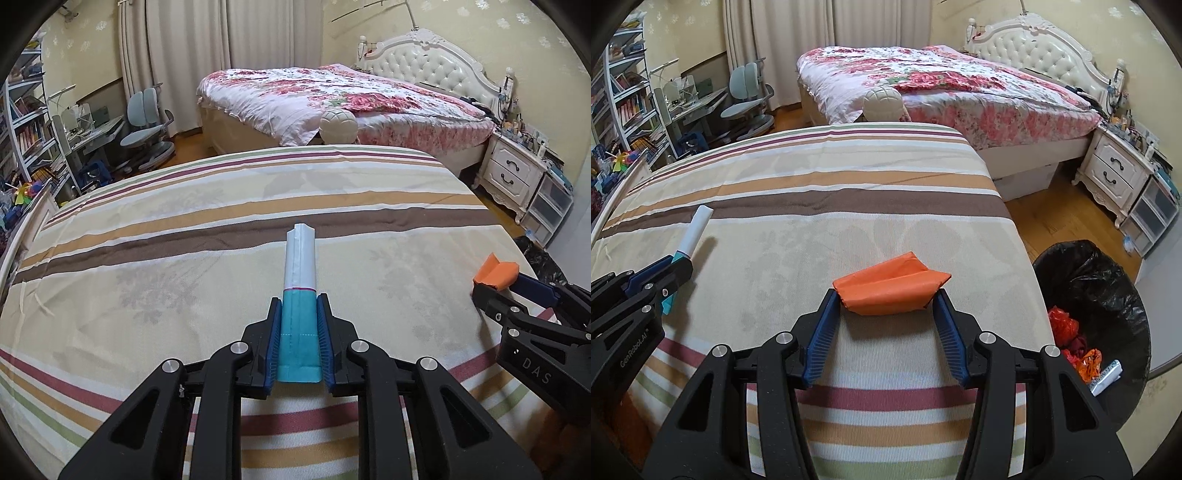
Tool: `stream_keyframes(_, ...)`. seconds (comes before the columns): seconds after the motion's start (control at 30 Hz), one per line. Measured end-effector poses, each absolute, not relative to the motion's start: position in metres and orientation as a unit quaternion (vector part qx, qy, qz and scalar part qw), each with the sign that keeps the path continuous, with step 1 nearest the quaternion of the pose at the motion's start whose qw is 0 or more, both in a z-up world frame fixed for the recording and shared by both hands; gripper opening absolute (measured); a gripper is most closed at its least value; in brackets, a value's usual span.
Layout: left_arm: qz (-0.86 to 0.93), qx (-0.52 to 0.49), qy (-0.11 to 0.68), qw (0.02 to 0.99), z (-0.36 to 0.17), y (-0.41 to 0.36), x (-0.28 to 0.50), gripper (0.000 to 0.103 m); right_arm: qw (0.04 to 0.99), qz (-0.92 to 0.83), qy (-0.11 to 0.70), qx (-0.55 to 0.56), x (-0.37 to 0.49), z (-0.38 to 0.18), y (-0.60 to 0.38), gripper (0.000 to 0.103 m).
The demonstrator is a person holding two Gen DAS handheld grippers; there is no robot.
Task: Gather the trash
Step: 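Carry the teal tube and orange cloth over the black bin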
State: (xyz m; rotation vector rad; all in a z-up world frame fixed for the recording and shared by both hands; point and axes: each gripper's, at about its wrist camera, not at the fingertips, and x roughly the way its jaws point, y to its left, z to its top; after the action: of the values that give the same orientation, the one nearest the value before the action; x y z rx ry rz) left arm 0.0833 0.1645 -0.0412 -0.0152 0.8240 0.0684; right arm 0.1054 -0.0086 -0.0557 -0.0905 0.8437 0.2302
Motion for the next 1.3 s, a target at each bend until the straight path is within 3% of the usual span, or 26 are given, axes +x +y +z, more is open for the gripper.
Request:
stream_keyframes(0.7,0.005,-0.001,0.378,0.926,-0.037,0.119,0.043,0.020,0.913,0.105,0.393,-0.025,0.048,-0.047,-0.046,0.051)
stream_keyframes(1.3,-0.078,0.020,0.362,0.929,-0.026,0.040,0.035,0.020,0.930,0.012,0.367,0.015,0.030,-0.037,-0.146,0.051)
